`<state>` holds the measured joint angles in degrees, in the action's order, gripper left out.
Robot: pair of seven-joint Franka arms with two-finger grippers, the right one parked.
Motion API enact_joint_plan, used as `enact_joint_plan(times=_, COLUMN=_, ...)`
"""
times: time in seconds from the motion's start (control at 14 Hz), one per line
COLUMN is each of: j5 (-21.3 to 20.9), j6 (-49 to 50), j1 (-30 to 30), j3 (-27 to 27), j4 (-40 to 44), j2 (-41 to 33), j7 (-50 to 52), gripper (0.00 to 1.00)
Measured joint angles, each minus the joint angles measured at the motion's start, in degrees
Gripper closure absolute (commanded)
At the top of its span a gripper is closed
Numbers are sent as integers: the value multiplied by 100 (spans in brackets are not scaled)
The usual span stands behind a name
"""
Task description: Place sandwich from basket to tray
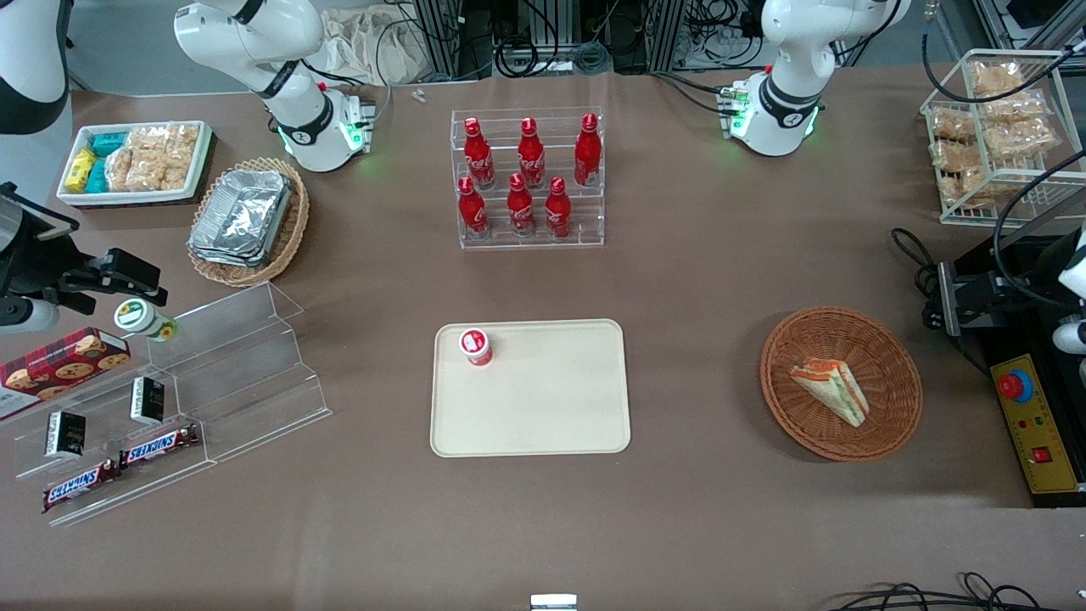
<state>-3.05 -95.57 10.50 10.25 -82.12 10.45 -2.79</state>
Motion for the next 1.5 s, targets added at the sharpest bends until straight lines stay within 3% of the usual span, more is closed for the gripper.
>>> enact_joint_plan(times=0.86, j5=-146, j6=-218, j1=-116, j3=21, j4=-288, j2=268, j7=29, gripper=0)
enact_joint_plan(times=1.5, j5=-137, j6=-1325, j1=-121, j3=34, j4=-1432, j2=323, j7=1545, gripper=0)
